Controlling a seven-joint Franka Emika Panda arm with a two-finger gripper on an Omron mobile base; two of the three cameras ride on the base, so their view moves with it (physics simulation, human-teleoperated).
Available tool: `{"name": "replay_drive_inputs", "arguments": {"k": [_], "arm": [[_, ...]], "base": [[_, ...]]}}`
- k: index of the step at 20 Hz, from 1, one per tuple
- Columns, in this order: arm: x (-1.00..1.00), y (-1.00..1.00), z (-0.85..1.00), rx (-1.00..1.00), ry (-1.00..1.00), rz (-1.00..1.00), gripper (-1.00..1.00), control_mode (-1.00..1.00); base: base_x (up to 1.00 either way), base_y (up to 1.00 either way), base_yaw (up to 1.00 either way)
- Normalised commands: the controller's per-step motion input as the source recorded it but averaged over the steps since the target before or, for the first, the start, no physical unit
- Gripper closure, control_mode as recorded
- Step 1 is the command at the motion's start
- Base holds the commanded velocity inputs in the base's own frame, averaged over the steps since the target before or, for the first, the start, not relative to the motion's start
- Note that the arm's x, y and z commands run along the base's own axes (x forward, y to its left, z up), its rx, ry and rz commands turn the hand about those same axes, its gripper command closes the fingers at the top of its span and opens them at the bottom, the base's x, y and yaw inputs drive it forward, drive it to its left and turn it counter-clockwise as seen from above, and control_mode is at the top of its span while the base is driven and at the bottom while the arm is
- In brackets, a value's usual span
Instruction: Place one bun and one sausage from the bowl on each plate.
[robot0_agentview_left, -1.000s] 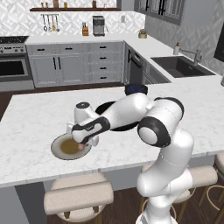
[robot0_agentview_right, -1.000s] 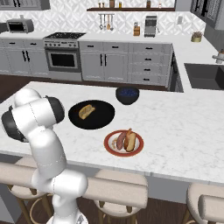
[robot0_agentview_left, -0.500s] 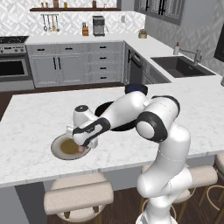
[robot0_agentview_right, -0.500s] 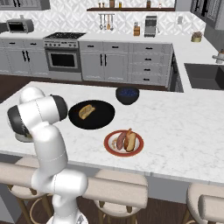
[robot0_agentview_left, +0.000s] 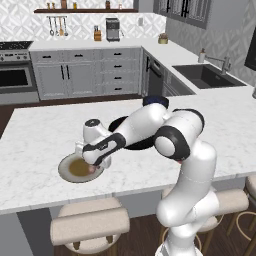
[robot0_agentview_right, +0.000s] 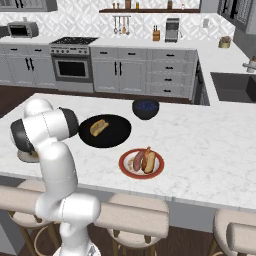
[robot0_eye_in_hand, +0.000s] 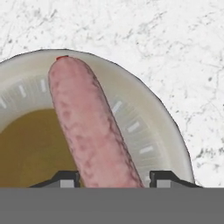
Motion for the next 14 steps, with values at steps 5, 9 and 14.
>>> {"name": "replay_drive_inputs", "arguments": {"k": [5, 9, 14], "arm": [[0.00, -0.05, 0.02, 0.00, 0.00, 0.00, -1.00, -1.00], [-0.13, -0.27, 0.48, 0.00, 0.00, 0.00, -1.00, -1.00], [-0.34, -0.40, 0.70, 0.00, 0.00, 0.00, -1.00, -1.00]], "base": [[0.00, 0.00, 0.00], [0.00, 0.00, 0.00], [0.00, 0.00, 0.00]]}}
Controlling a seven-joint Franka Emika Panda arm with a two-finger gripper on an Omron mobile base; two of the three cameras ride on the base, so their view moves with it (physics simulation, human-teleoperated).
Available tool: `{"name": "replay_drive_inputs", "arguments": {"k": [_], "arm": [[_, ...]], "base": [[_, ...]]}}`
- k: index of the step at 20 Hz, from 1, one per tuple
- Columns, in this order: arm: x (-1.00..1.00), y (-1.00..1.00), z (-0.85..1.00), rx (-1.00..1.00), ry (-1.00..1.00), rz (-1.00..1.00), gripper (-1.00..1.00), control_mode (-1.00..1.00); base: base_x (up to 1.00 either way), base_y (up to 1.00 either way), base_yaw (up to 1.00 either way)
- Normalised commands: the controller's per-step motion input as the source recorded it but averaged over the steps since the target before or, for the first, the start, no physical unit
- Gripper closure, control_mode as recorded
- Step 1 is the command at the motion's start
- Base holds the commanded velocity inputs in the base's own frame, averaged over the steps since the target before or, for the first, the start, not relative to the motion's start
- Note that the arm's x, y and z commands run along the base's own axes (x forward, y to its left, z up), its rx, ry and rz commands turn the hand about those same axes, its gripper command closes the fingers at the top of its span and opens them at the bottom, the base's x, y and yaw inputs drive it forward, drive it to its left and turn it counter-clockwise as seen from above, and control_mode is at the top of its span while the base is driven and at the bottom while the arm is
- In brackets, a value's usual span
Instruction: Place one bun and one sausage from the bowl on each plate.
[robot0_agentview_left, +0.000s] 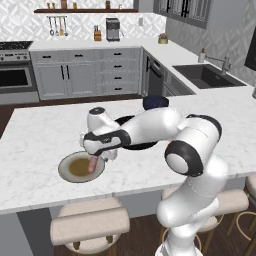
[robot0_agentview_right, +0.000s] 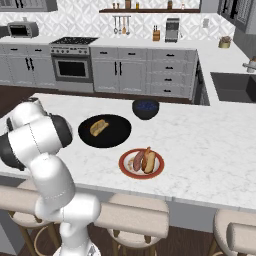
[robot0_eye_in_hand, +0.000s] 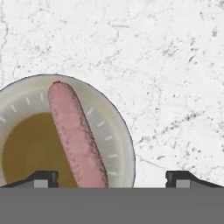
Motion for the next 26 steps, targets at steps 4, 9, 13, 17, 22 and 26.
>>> {"name": "replay_drive_inputs", "arguments": {"k": [4, 9, 13, 17, 22, 26], "arm": [[-0.02, -0.91, 0.63, 0.00, 0.03, -0.01, -1.00, -1.00], [0.13, -1.00, 0.56, 0.00, 0.09, -0.03, -1.00, -1.00], [0.41, -0.94, 0.32, 0.00, 0.03, -0.01, -1.00, -1.00], [0.69, -0.70, 0.14, 0.00, 0.00, 0.03, -1.00, -1.00], [0.87, -0.29, 0.00, 0.00, 0.00, 0.08, -1.00, -1.00], [0.87, -0.07, -0.02, 0.00, 0.00, 0.01, -1.00, -1.00]], "base": [[0.00, 0.00, 0.00], [0.00, 0.00, 0.00], [0.00, 0.00, 0.00], [0.00, 0.00, 0.00], [0.00, 0.00, 0.00], [0.00, 0.00, 0.00]]}}
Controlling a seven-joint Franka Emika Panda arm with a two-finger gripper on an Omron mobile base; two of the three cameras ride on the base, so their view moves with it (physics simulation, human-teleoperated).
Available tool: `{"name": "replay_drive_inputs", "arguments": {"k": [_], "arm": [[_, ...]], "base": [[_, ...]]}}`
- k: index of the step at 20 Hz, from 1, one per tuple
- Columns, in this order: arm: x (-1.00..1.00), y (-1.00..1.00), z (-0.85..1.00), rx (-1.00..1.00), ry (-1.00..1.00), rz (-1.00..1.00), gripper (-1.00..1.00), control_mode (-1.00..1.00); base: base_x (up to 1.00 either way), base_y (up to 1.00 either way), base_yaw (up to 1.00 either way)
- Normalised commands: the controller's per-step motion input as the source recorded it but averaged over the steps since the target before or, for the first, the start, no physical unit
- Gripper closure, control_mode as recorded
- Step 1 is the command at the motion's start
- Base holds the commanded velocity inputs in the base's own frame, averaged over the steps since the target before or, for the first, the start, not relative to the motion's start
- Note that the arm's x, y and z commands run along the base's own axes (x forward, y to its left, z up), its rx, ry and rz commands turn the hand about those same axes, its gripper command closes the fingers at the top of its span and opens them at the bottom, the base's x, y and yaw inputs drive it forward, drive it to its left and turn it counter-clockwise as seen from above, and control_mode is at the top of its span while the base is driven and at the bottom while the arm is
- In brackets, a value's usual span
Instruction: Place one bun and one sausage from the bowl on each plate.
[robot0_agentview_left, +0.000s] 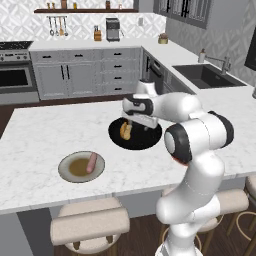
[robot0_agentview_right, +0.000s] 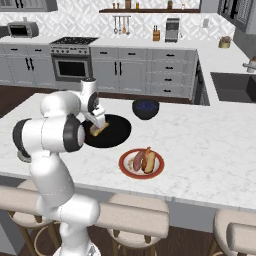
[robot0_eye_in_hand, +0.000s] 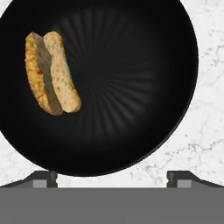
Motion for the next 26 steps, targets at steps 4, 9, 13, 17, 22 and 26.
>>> {"name": "replay_drive_inputs", "arguments": {"k": [4, 9, 13, 17, 22, 26], "arm": [[0.55, 0.10, -0.14, -0.01, 0.00, 0.00, -1.00, -1.00], [0.52, 0.02, -0.06, 0.00, 0.00, 0.00, -1.00, -1.00], [0.57, 0.01, 0.00, 0.00, 0.00, 0.00, -1.00, -1.00], [0.49, 0.06, -0.05, 0.00, 0.00, 0.00, -1.00, -1.00], [0.10, 0.29, -0.28, 0.00, 0.00, 0.00, -1.00, -1.00], [0.03, 0.19, -0.31, 0.00, 0.00, 0.00, -1.00, -1.00]], "base": [[0.00, 0.00, 0.00], [0.00, 0.00, 0.00], [0.00, 0.00, 0.00], [0.00, 0.00, 0.00], [0.00, 0.00, 0.00], [0.00, 0.00, 0.00]]}}
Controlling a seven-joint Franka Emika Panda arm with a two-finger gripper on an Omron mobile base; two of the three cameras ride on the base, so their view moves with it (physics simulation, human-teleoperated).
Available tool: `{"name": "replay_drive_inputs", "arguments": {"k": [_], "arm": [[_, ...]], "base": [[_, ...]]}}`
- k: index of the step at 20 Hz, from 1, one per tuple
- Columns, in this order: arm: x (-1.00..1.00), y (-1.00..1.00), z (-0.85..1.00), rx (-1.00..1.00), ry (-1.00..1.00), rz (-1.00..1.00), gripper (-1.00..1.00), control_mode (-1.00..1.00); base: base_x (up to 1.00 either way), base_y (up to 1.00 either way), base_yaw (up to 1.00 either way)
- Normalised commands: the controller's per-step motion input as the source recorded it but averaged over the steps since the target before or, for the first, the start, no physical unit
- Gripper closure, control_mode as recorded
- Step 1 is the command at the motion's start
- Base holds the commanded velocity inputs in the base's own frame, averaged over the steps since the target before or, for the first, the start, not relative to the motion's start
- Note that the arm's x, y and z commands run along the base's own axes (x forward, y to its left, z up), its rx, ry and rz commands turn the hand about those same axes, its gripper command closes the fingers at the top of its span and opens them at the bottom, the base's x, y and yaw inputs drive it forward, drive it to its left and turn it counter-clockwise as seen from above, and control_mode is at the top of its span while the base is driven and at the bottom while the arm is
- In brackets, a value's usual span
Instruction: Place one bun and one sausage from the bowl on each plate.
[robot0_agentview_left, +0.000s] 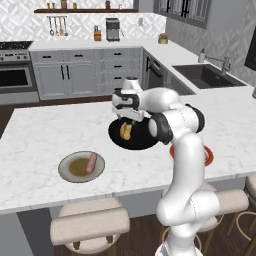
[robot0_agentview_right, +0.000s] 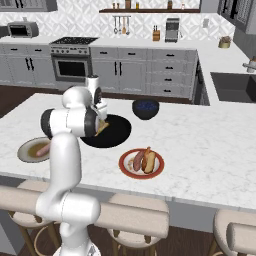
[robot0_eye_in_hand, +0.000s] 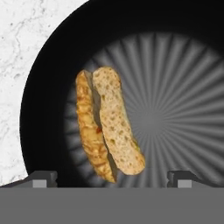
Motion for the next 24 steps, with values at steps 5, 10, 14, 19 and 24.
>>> {"name": "replay_drive_inputs", "arguments": {"k": [5, 10, 14, 19, 24], "arm": [[0.04, 0.00, -0.29, 0.00, 0.00, 0.00, -1.00, -1.00], [0.02, 0.00, -0.16, 0.00, 0.00, 0.00, -1.00, -1.00], [0.09, 0.00, -0.14, 0.00, 0.00, 0.00, -1.00, -1.00], [0.15, 0.07, -0.15, 0.00, 0.00, 0.00, -1.00, -1.00], [0.07, 0.10, -0.16, 0.00, 0.00, 0.00, -1.00, -1.00]], "base": [[0.00, 0.00, 0.00], [0.00, 0.00, 0.00], [0.00, 0.00, 0.00], [0.00, 0.00, 0.00], [0.00, 0.00, 0.00]]}}
